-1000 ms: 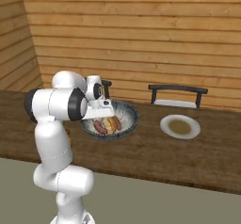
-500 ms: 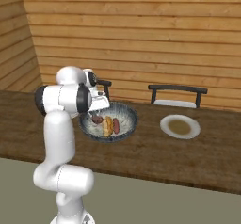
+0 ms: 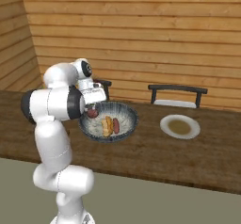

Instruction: Place one bun and one sausage from the bowl on each plate.

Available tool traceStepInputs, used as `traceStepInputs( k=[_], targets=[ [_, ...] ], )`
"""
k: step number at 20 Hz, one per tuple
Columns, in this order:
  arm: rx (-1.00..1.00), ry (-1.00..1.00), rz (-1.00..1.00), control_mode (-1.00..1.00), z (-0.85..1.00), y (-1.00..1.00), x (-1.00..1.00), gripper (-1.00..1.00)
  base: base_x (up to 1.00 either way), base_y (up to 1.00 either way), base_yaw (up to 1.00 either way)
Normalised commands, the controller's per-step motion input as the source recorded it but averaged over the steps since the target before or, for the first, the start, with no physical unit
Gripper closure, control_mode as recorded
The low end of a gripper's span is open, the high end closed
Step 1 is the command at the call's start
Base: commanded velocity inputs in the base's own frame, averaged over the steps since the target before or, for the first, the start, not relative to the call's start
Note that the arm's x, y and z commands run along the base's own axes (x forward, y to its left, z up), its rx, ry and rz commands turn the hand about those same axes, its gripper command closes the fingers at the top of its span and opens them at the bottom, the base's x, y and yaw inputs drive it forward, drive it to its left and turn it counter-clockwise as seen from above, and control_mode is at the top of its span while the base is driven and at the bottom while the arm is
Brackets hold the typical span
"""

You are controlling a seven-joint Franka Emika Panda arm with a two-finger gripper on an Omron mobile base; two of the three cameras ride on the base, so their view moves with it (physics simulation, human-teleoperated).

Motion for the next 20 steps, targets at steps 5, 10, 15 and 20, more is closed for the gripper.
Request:
traceStepInputs(
  k=[5, 10, 15, 20],
  targets=[
    [0.02, -0.39, 0.0, -1.0, 0.56, 0.46, -0.13, 1.0, 0.0, 0.0, 0.0],
    [0.11, -0.42, 0.0, -1.0, 0.25, 0.74, 0.1, 1.0, 0.0, 0.0, 0.0],
    [0.19, -0.2, 0.0, -1.0, 0.26, 0.77, 0.64, 1.0, 0.0, 0.0, 0.0],
    [0.07, -0.02, -0.01, -1.0, 0.05, 0.89, 0.67, 1.0, 0.0, 0.0, 0.0]
  ],
)
